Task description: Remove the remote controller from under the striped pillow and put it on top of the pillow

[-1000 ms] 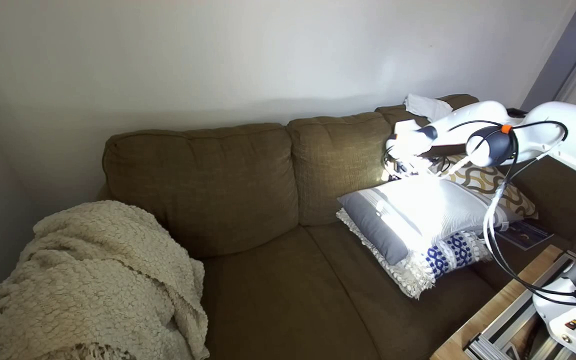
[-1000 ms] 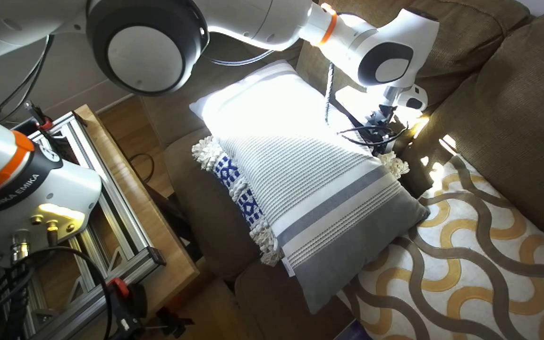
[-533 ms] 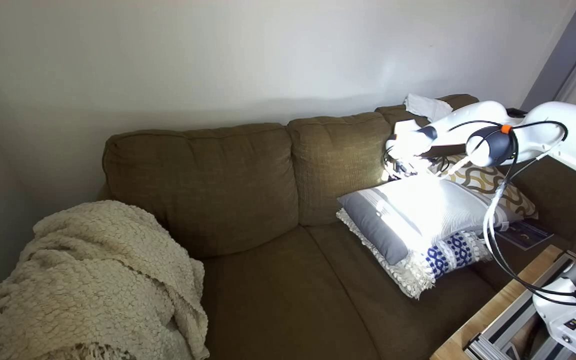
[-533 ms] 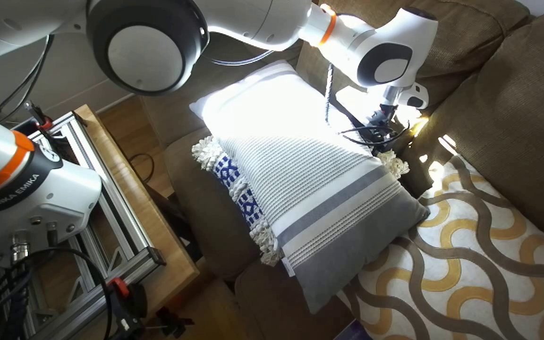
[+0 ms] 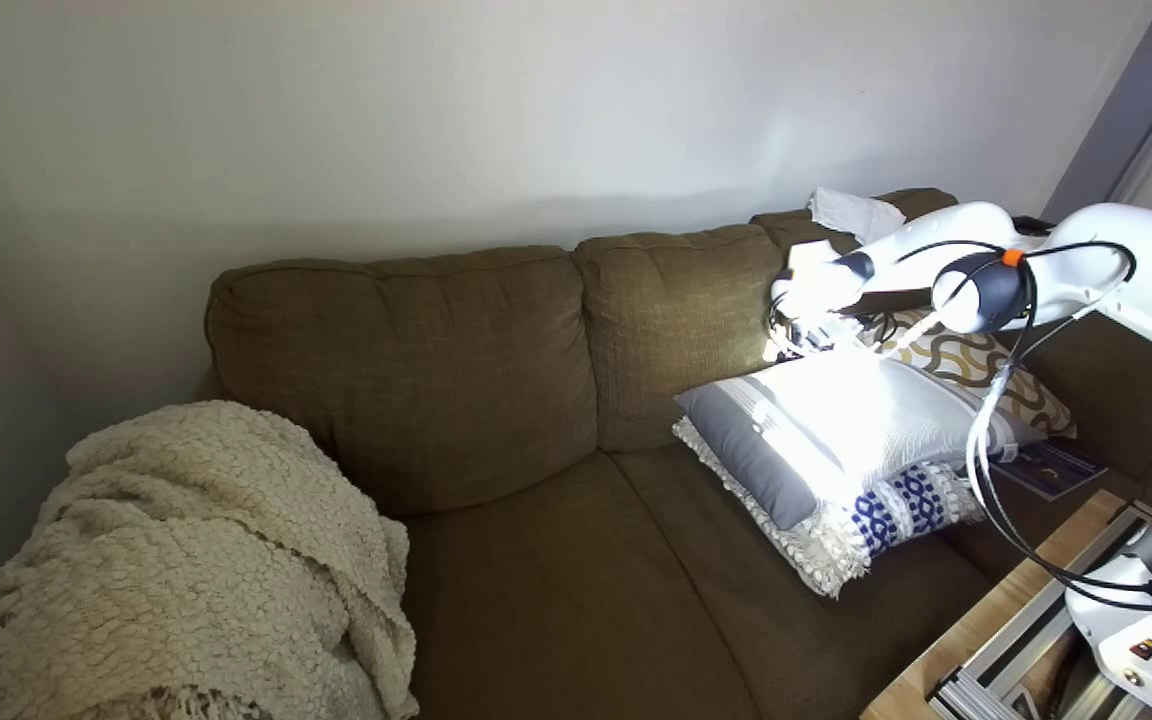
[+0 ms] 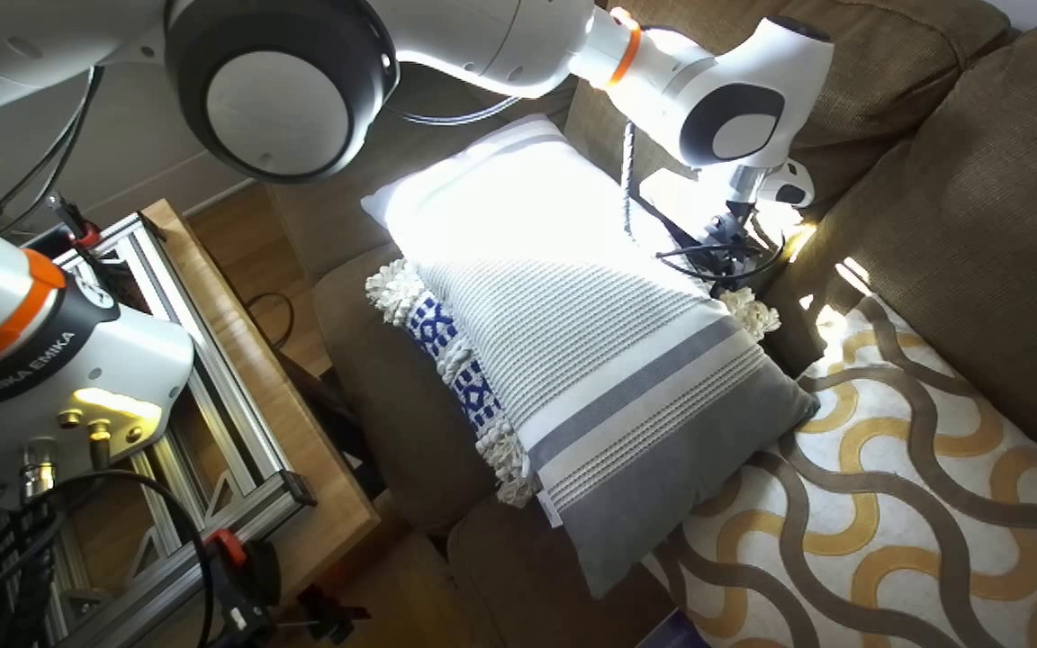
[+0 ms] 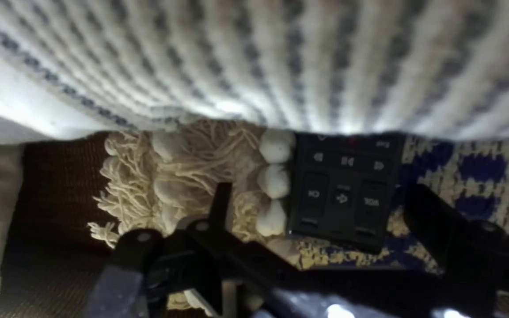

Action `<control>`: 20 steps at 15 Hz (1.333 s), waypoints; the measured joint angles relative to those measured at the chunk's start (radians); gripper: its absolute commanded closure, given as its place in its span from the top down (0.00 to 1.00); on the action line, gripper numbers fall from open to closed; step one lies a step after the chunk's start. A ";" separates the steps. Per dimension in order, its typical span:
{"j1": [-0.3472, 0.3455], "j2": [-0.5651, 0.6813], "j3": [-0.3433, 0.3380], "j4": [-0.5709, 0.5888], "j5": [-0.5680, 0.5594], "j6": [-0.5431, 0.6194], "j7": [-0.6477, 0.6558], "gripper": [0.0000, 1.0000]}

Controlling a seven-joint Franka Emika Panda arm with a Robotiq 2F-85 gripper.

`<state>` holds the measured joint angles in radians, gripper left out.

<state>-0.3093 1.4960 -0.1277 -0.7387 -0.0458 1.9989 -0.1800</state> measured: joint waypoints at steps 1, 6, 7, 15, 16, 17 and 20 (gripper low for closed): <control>0.000 0.000 0.004 0.000 0.000 -0.002 -0.018 1.00; -0.004 -0.001 0.016 0.000 0.000 -0.028 -0.066 0.64; -0.006 -0.002 0.019 0.000 0.002 -0.039 -0.066 0.53; -0.025 -0.011 0.031 0.006 0.013 -0.069 -0.031 0.29; -0.025 -0.012 0.031 0.007 0.013 -0.069 -0.026 0.29; -0.025 -0.014 0.030 0.008 0.013 -0.069 -0.021 0.29; -0.025 -0.014 0.028 0.031 0.012 -0.087 0.001 0.29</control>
<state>-0.3343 1.4825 -0.0994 -0.7074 -0.0336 1.9119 -0.1786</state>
